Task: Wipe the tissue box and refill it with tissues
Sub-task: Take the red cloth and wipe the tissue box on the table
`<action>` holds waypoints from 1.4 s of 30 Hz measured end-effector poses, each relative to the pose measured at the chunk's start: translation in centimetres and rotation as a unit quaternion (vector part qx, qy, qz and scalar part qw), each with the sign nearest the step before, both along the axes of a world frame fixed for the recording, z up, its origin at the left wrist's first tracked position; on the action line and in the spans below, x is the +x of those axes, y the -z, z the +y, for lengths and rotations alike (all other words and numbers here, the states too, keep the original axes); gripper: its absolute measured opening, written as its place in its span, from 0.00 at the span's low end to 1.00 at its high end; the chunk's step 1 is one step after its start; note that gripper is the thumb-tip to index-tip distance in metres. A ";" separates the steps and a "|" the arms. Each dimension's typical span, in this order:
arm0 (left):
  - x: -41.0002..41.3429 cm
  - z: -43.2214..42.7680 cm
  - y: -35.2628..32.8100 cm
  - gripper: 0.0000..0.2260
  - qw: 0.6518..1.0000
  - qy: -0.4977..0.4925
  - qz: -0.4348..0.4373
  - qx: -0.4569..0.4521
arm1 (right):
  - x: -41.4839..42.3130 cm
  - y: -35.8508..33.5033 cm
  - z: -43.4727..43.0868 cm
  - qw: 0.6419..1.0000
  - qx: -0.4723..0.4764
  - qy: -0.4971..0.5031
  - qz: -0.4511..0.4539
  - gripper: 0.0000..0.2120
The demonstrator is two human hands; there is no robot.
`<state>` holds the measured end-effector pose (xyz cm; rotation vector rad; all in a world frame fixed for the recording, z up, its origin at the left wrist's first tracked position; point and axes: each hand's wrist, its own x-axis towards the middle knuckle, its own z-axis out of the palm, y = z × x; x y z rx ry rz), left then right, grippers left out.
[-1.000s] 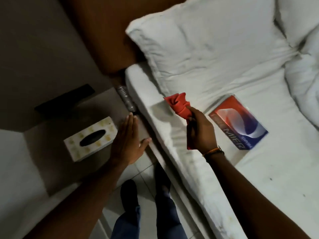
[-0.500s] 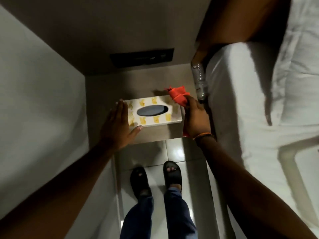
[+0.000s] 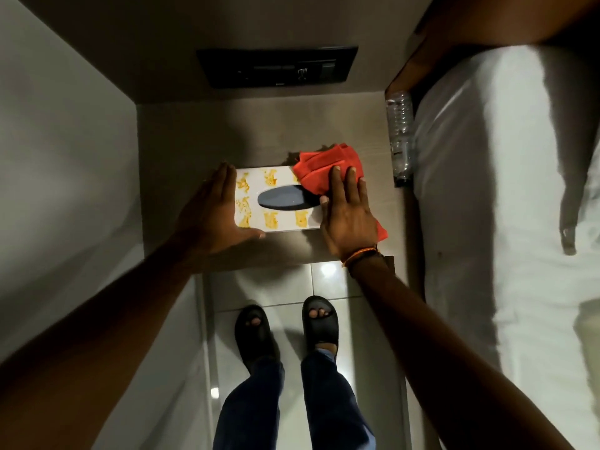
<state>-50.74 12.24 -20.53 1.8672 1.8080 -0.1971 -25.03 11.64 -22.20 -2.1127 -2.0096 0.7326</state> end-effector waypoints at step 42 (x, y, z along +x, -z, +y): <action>0.2 -0.1 -0.7 0.63 0.999 -0.015 -0.024 0.039 | -8.3 2.2 -1.7 0.993 0.100 -0.033 -0.054 0.38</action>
